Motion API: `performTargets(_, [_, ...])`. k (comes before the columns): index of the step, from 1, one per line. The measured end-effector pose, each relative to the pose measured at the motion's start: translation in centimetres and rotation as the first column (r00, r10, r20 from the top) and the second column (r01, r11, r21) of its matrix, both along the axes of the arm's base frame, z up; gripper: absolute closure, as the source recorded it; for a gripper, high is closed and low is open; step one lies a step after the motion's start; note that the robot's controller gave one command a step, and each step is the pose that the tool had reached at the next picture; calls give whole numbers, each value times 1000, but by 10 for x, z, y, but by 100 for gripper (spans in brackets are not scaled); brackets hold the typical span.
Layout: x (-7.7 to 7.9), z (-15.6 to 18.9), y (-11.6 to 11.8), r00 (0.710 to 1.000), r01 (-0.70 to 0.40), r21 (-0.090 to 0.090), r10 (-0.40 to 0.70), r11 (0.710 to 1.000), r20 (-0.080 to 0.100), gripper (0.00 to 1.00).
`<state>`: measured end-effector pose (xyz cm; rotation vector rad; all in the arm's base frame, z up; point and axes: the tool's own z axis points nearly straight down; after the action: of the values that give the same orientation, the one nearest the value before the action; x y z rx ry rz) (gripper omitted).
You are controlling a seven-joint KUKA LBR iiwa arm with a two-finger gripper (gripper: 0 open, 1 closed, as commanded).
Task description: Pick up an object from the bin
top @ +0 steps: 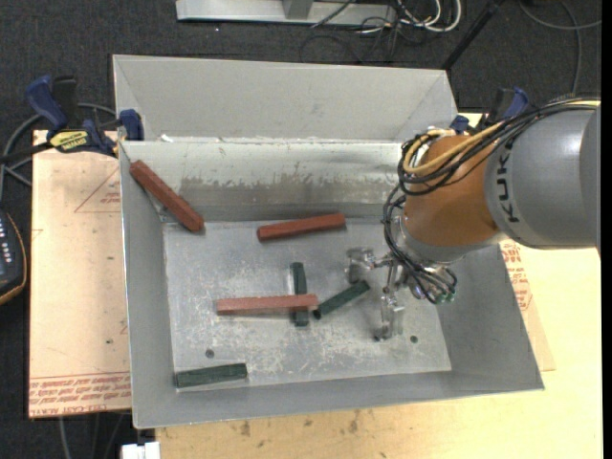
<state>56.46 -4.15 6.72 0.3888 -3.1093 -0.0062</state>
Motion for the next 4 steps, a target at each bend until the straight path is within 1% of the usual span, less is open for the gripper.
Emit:
performTargets(1, [4,5,-1,1000,-1,-2,1,1000,11,100])
performTargets(2, [6,4,-9,969,-245,-2,245,969,14,100])
performTargets(3, [34,30,23,831,-557,-4,557,831,16,100])
performTargets(4, [33,29,22,832,-555,-3,555,832,13,0])
